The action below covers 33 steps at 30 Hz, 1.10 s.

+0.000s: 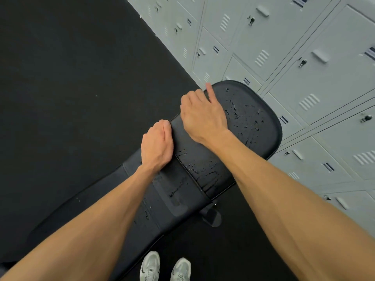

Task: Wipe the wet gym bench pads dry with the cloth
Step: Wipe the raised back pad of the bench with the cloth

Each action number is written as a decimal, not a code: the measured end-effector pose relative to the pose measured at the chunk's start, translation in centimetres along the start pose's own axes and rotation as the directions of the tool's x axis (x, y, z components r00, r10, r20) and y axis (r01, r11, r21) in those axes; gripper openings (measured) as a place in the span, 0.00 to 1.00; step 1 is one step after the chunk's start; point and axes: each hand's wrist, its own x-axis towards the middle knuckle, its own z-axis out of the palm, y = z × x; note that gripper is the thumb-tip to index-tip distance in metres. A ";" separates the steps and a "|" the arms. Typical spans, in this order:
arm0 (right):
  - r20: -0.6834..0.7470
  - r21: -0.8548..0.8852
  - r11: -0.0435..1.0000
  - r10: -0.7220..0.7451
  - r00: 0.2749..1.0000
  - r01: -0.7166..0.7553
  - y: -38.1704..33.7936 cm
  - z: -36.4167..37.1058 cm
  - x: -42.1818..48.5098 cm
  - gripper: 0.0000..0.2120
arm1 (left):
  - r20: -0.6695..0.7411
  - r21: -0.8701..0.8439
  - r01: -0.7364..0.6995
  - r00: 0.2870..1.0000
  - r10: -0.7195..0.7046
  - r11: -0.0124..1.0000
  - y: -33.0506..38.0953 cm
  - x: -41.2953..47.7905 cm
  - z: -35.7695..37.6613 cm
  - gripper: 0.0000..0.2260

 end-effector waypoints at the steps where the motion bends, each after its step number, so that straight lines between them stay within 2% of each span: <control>1: -0.014 -0.005 1.000 0.027 1.000 -0.028 0.3 0.0 0.2 0.11 | -0.004 0.002 -0.001 1.000 0.001 1.000 0.0 0.0 0.0 0.18; 4: -0.086 -0.030 0.985 0.167 0.982 -0.170 1.4 -0.3 0.3 0.13 | -0.010 0.007 -0.002 1.000 0.002 1.000 -0.3 -0.1 0.0 0.19; 7: -0.153 -0.027 0.923 0.376 0.914 -0.384 1.7 -0.5 -0.5 0.20 | -0.026 0.025 -0.007 1.000 0.007 1.000 -0.2 0.0 0.0 0.19; 9: -0.160 -0.001 0.882 0.464 0.871 -0.470 -0.2 -1.1 -0.9 0.23 | -0.047 0.032 -0.008 0.999 0.009 0.999 0.0 0.0 0.0 0.18; 11: -0.088 -0.020 0.902 0.428 0.900 -0.431 -2.8 -1.0 -1.3 0.27 | -0.051 0.033 -0.018 0.998 0.020 0.999 0.3 0.0 0.1 0.18; 13: 0.018 -0.058 0.958 0.281 0.960 -0.280 -4.2 -0.1 -1.5 0.28 | -0.044 0.029 -0.038 0.998 0.039 0.999 0.0 0.1 0.4 0.18; 15: 0.039 -0.065 0.983 0.177 0.984 -0.174 -3.2 0.3 -1.1 0.29 | -0.039 0.030 -0.043 0.998 0.044 0.999 -0.3 0.0 0.4 0.18; 16: 0.018 -0.057 0.982 0.182 0.983 -0.181 -2.1 0.2 -0.8 0.29 | -0.040 0.034 -0.040 0.998 0.041 0.999 -0.4 -0.1 0.5 0.18; 18: -0.039 -0.025 0.955 0.293 0.955 -0.294 0.2 -0.3 -0.3 0.28 | -0.040 0.036 -0.041 0.998 0.042 0.998 -0.4 0.0 0.6 0.18; 22: -0.100 0.030 0.850 0.527 0.844 -0.527 -0.4 -1.7 -1.6 0.30 | -0.048 0.044 -0.052 0.997 0.054 0.998 -0.3 0.2 0.3 0.18; 25: -0.044 0.033 0.885 0.465 0.884 -0.464 -2.4 -1.4 -2.7 0.32 | -0.052 0.056 -0.053 0.997 0.056 0.997 -0.2 0.0 0.4 0.18; 28: -0.056 0.008 0.924 0.383 0.922 -0.383 -0.1 -1.1 -1.2 0.30 | -0.051 0.067 -0.054 0.997 0.057 0.996 -0.5 -0.2 0.7 0.18; 30: -0.077 0.006 0.889 0.457 0.886 -0.458 2.1 -1.2 -0.2 0.29 | -0.050 0.064 -0.051 0.997 0.054 0.997 -0.7 -0.1 0.7 0.18; 33: -0.100 0.064 0.785 0.619 0.779 -0.616 3.0 -2.0 -1.5 0.29 | -0.053 0.056 -0.057 0.997 0.060 0.997 -0.7 0.2 0.8 0.18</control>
